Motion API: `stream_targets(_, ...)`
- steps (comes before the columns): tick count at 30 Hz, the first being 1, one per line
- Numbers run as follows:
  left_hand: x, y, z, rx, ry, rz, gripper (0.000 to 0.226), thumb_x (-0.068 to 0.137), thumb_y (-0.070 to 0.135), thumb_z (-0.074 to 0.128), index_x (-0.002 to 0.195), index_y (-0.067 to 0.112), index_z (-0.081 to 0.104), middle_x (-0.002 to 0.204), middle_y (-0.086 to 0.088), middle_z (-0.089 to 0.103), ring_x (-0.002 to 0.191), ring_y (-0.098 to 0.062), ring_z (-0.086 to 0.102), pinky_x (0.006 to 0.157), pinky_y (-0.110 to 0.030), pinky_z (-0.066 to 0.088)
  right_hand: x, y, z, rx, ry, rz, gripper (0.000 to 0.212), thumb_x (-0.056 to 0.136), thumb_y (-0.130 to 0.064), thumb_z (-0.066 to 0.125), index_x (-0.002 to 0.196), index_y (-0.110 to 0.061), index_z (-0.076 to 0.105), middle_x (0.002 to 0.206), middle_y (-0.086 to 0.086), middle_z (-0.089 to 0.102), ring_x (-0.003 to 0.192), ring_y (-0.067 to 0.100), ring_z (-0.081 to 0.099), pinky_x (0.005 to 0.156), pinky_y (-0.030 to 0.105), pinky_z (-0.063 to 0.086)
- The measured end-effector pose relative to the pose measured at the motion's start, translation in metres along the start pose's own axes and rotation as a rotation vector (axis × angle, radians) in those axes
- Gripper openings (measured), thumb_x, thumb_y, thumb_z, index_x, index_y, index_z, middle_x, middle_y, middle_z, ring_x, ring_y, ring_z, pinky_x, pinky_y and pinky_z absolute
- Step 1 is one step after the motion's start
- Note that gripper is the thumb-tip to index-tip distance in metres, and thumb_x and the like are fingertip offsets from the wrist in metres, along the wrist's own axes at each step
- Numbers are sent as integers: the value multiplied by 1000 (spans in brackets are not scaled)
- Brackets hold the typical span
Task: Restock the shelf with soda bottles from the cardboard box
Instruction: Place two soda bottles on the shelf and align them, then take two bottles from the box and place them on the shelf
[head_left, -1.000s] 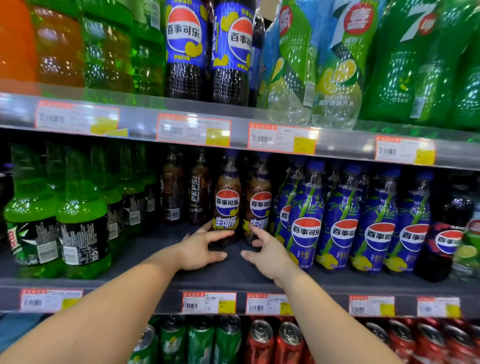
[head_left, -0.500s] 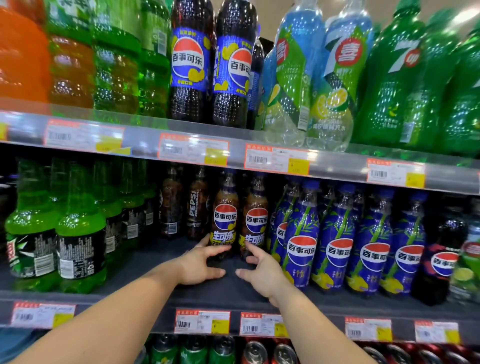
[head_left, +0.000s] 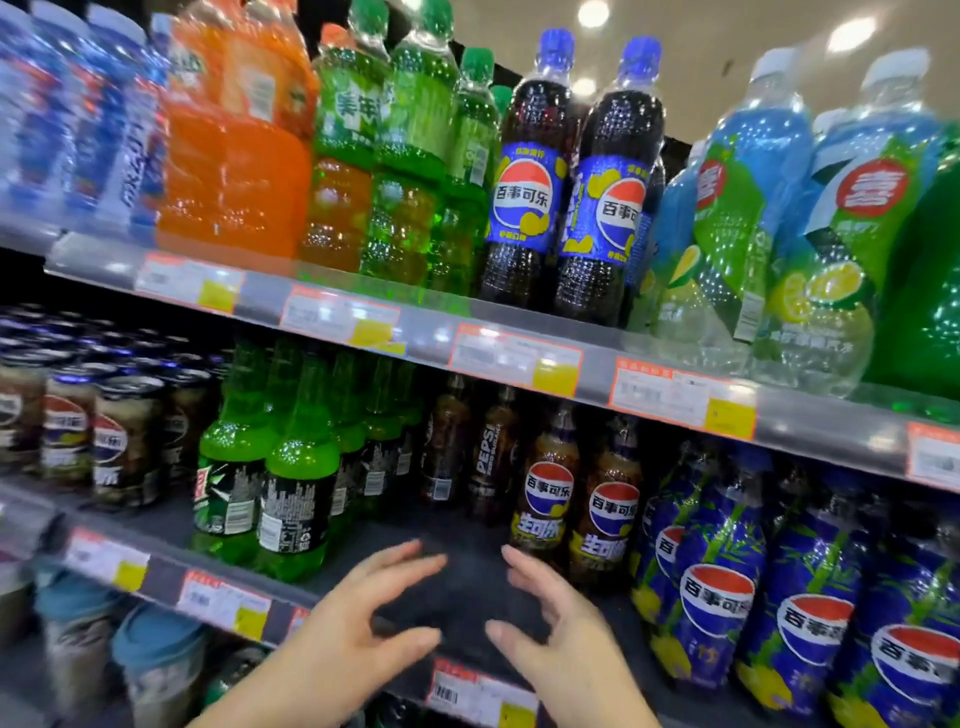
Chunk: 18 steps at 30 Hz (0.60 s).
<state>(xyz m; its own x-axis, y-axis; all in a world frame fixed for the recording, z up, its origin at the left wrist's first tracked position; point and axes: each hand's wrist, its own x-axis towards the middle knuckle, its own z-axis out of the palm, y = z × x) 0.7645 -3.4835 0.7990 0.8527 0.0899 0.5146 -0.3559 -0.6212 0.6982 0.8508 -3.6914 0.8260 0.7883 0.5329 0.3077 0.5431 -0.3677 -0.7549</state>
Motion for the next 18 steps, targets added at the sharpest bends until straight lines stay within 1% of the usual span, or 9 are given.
stream_targets(1,-13,-6,-11,52,-25,-42,63,63,68,59,120,74,32,141,32,29,128,22,25,102,-6,25,-3,-10,15,-62,-38,-26,62,79,-24,74,120,-60,45,123,-25,55,117,-18,44,97,3,32)
stream_targets(3,-37,-19,-39,146,-66,-120,60,61,79,51,119,73,37,138,36,27,127,22,25,104,-10,24,-6,-30,47,-171,-105,-75,61,84,-31,68,133,-54,38,134,-24,46,126,-11,39,102,7,28)
stream_targets(6,-76,-37,-95,304,-30,-159,49,69,78,48,115,67,38,134,33,32,132,12,27,102,-1,13,-4,-67,106,-352,-205,-202,59,91,-38,57,144,-40,32,146,-15,39,136,4,33,110,16,24)
stream_targets(8,-109,-53,-139,394,-33,-213,59,75,74,48,129,53,39,139,26,33,133,9,25,100,3,9,2,-99,156,-416,-273,-246,58,94,-39,54,147,-35,31,149,-10,36,139,11,30,113,23,23)
stream_targets(10,-149,-74,-192,479,-7,-277,80,69,78,42,138,39,40,147,13,37,135,3,28,106,-5,15,7,-140,216,-428,-333,-317,58,95,-37,54,147,-30,31,152,-6,35,141,15,28,116,28,21)
stream_targets(13,-218,-105,-291,615,86,-455,85,66,73,34,140,32,41,150,3,37,139,-9,32,112,-21,25,10,-208,325,-449,-410,-433,56,96,-34,53,147,-24,34,150,4,39,139,22,31,114,32,24)
stream_targets(15,-265,-122,-362,787,129,-582,95,61,77,24,142,30,40,151,-1,38,139,-16,33,113,-31,28,13,-253,404,-479,-454,-475,57,95,-36,53,148,-26,33,150,4,36,139,26,31,114,38,26)
stream_targets(16,-289,-131,-398,908,136,-649,97,60,78,19,143,31,38,150,-1,38,139,-19,34,111,-35,31,13,-275,443,-500,-459,-502,58,95,-37,53,148,-27,32,151,4,34,140,28,30,114,41,26)
stream_targets(18,-331,-143,-462,1111,153,-779,85,68,75,22,142,35,34,149,-2,39,136,-24,35,107,-43,34,13,-320,515,-517,-453,-560,59,94,-39,53,148,-30,30,154,6,30,142,30,25,116,45,23)
